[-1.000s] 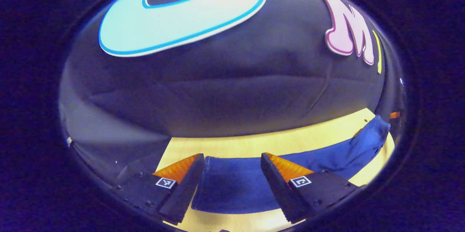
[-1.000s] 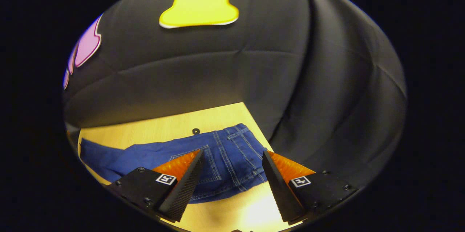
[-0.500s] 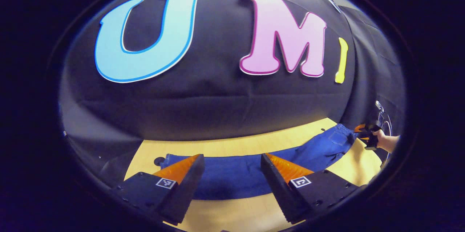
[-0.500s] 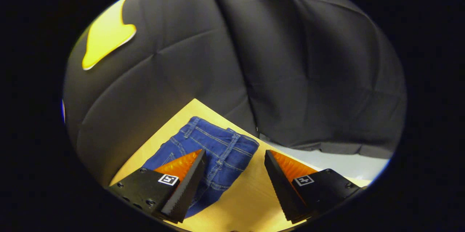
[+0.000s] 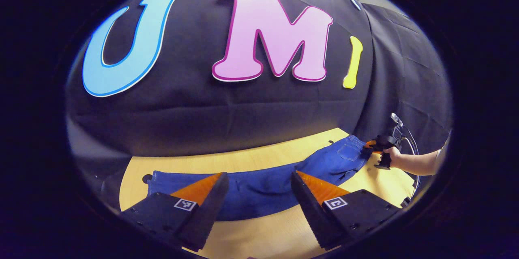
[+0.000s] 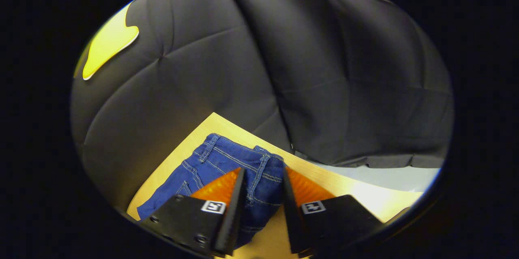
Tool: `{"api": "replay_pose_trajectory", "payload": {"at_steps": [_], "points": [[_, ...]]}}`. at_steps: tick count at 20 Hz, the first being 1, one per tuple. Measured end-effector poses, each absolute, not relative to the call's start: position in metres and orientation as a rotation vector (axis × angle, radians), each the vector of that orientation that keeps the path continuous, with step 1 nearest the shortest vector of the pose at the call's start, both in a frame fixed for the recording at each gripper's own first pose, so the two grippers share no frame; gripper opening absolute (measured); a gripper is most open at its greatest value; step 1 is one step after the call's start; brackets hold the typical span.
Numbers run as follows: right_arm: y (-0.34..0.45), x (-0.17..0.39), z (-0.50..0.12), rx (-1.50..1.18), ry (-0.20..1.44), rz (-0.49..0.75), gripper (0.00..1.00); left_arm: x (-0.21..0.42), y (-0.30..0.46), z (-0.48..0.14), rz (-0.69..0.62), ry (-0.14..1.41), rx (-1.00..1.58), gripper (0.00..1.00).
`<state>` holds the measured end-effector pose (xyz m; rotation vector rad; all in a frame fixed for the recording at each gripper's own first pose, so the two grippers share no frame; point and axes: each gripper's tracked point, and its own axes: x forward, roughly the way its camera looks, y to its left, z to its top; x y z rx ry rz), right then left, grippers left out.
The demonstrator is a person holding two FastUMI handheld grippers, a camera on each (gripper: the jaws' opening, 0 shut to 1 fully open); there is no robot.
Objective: Grasp the waist and the cuffs of the jeans and fold them to make the two legs overlap; first hold the waist and fold one-third of the jeans toward the cuffs, then hold the cuffs and fold the remaining one-third in the same direction to finish folding.
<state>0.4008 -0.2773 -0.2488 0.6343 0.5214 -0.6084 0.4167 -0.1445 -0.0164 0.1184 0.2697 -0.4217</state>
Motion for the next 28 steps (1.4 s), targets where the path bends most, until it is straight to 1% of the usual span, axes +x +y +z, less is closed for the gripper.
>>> {"api": "replay_pose_trajectory", "payload": {"at_steps": [1, 3, 6, 9, 13, 16, 17, 19, 21, 24, 26, 28], "points": [[-0.278, 0.405, -0.247, 0.627, 0.500, -0.604, 0.30, 0.415, -0.149, -0.016, -0.432, 0.269, 0.125, 0.98], [-0.276, 0.407, -0.247, 0.604, 0.490, -0.585, 0.14, 0.413, -0.153, -0.016, -0.439, 0.270, 0.127, 0.98], [-0.269, 0.410, -0.233, 0.555, 0.459, -0.517, 0.13, 0.408, -0.151, -0.021, -0.424, 0.286, 0.096, 0.98], [-0.254, 0.417, -0.183, 0.497, 0.366, -0.445, 0.13, 0.401, -0.141, -0.027, -0.397, 0.309, 0.033, 0.98], [-0.202, 0.441, -0.118, 0.432, 0.240, -0.291, 0.12, 0.388, -0.123, -0.041, -0.355, 0.335, -0.029, 0.96], [-0.150, 0.431, -0.075, 0.373, 0.181, -0.176, 0.12, 0.375, -0.114, -0.057, -0.344, 0.349, -0.050, 0.96], [-0.133, 0.412, -0.061, 0.354, 0.168, -0.133, 0.12, 0.370, -0.112, -0.061, -0.342, 0.352, -0.056, 0.97], [-0.089, 0.395, -0.046, 0.309, 0.142, -0.039, 0.12, 0.358, -0.106, -0.071, -0.344, 0.364, -0.061, 0.96], [-0.037, 0.361, -0.045, 0.277, 0.122, 0.056, 0.12, 0.353, -0.096, -0.076, -0.331, 0.364, -0.063, 0.97], [0.019, 0.316, -0.070, 0.280, 0.135, 0.203, 0.12, 0.345, -0.085, -0.083, -0.318, 0.350, -0.100, 0.97], [0.070, 0.302, -0.085, 0.264, 0.157, 0.288, 0.12, 0.344, -0.075, -0.093, -0.306, 0.342, -0.109, 0.97], [0.101, 0.293, -0.108, 0.212, 0.182, 0.357, 0.12, 0.349, -0.062, -0.104, -0.283, 0.333, -0.122, 0.96]]}}
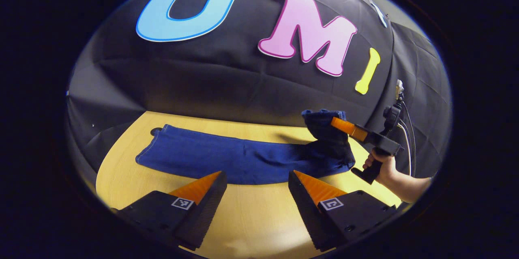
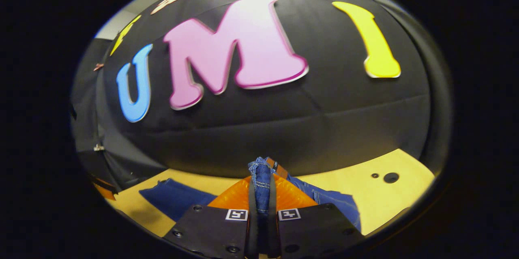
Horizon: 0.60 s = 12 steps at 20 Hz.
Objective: Grasp the waist and the cuffs of the jeans and fold them to make the two legs overlap; first hold the waist and fold one-third of the jeans toward the cuffs, then hold the cuffs and fold the remaining one-third in the same direction to finish folding.
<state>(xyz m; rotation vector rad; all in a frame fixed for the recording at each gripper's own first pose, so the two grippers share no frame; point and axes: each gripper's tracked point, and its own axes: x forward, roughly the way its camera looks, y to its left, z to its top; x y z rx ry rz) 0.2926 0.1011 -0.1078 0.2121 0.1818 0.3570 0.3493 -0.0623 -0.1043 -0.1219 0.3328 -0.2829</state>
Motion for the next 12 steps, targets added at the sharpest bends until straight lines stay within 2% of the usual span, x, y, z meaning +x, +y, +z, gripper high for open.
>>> {"api": "replay_pose_trajectory", "payload": {"at_steps": [4, 6, 9, 11, 12], "points": [[0.143, 0.275, -0.171, 0.135, 0.265, 0.391, 0.12, 0.371, -0.027, -0.117, -0.193, 0.283, -0.197, 0.97], [0.157, 0.257, -0.195, 0.155, 0.334, 0.407, 0.22, 0.393, 0.013, -0.121, -0.091, 0.238, -0.180, 0.97], [0.157, 0.239, -0.210, 0.110, 0.371, 0.384, 0.96, 0.433, 0.090, -0.131, 0.027, 0.205, -0.123, 0.96], [0.149, 0.230, -0.208, 0.109, 0.362, 0.366, 0.98, 0.461, 0.130, -0.145, 0.049, 0.240, -0.097, 0.96], [0.144, 0.224, -0.209, 0.109, 0.372, 0.356, 0.98, 0.474, 0.154, -0.155, 0.068, 0.265, -0.079, 0.92]]}}
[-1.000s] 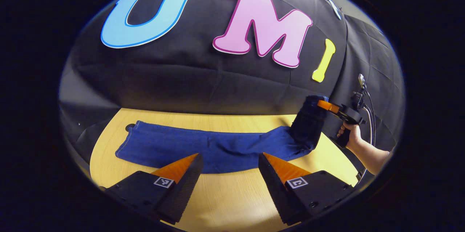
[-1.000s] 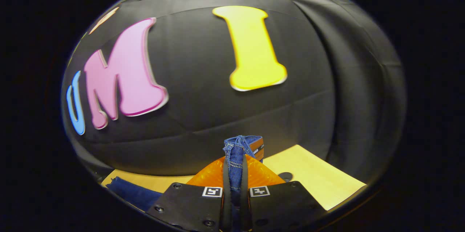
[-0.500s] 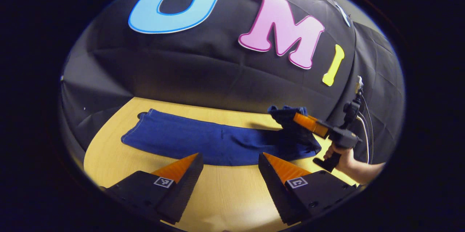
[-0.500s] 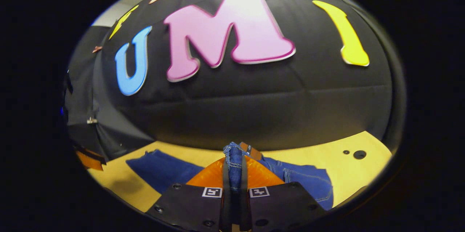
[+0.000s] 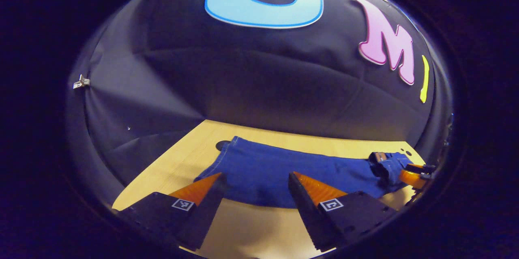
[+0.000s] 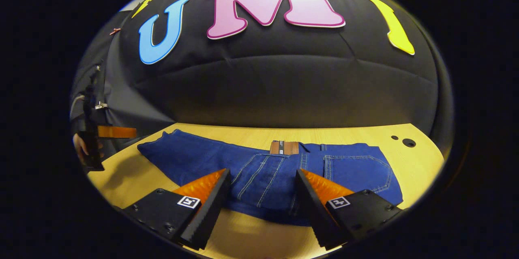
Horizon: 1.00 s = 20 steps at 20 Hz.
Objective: Grasp the waist and the cuffs of the jeans and fold them to make the two legs overlap; first hold the waist and fold one-third of the jeans toward the cuffs, then hold the cuffs and fold the remaining one-third in the same direction to finish folding.
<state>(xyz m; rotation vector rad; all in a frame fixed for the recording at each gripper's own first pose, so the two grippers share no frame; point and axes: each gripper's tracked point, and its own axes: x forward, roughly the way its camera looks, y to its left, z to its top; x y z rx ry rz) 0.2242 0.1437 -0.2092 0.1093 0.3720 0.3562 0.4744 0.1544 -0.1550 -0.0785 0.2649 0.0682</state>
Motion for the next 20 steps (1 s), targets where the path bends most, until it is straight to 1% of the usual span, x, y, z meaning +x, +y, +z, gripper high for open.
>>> {"api": "replay_pose_trajectory", "payload": {"at_steps": [1, 3, 4, 7, 10, 12, 15, 17, 18, 20], "points": [[0.136, 0.220, -0.211, 0.111, 0.381, 0.347, 0.98, 0.488, 0.174, -0.161, 0.084, 0.274, -0.053, 0.96], [0.121, 0.216, -0.213, 0.109, 0.397, 0.324, 0.98, 0.510, 0.209, -0.181, 0.114, 0.335, 0.019, 0.96], [0.114, 0.216, -0.213, 0.106, 0.401, 0.312, 0.98, 0.517, 0.215, -0.191, 0.111, 0.368, 0.041, 0.97], [0.091, 0.216, -0.216, 0.092, 0.419, 0.264, 0.98, 0.526, 0.209, -0.218, 0.041, 0.471, 0.022, 0.96], [0.072, 0.223, -0.200, 0.103, 0.353, 0.191, 0.98, 0.526, 0.206, -0.218, 0.012, 0.486, -0.005, 0.96], [0.068, 0.219, -0.202, 0.122, 0.362, 0.181, 0.98, 0.524, 0.202, -0.217, -0.023, 0.512, 0.005, 0.96], [0.070, 0.209, -0.218, 0.139, 0.420, 0.187, 0.98, 0.517, 0.203, -0.219, -0.066, 0.550, 0.033, 0.96], [0.075, 0.201, -0.229, 0.163, 0.457, 0.184, 0.98, 0.519, 0.202, -0.220, -0.067, 0.557, 0.030, 0.87], [0.079, 0.197, -0.232, 0.173, 0.468, 0.188, 0.98, 0.520, 0.197, -0.218, -0.077, 0.551, 0.015, 0.63], [0.084, 0.185, -0.236, 0.174, 0.489, 0.202, 0.98, 0.518, 0.190, -0.217, -0.060, 0.548, -0.007, 0.45]]}}
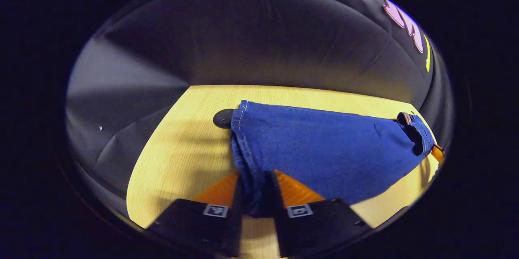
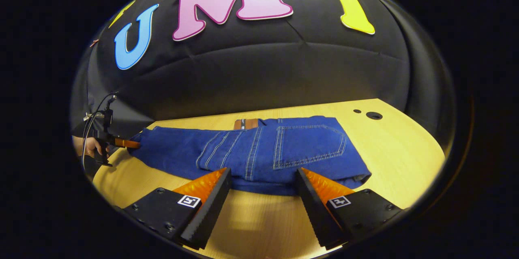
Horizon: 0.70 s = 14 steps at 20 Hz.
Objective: Grasp the waist and the cuffs of the jeans and fold them to make the two legs overlap; first hold the waist and fold one-third of the jeans toward the cuffs, then hold the cuffs and fold the remaining one-third in the same direction to finish folding.
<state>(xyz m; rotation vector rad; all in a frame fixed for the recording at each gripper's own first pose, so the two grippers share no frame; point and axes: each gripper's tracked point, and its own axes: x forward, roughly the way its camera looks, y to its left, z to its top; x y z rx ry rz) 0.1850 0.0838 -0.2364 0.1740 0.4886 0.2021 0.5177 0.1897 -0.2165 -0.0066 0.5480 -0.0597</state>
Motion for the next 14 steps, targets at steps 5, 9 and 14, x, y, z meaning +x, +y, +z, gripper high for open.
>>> {"api": "replay_pose_trajectory", "payload": {"at_steps": [5, 9, 14], "points": [[0.094, 0.166, -0.239, 0.183, 0.524, 0.247, 0.98, 0.512, 0.182, -0.210, -0.068, 0.546, -0.114, 0.15], [0.076, 0.163, -0.221, 0.168, 0.504, 0.232, 0.98, 0.502, 0.181, -0.186, -0.033, 0.485, -0.193, 0.06], [0.011, 0.163, -0.194, 0.138, 0.497, 0.143, 0.98, 0.456, 0.118, -0.083, -0.120, 0.367, -0.136, 0.06]]}}
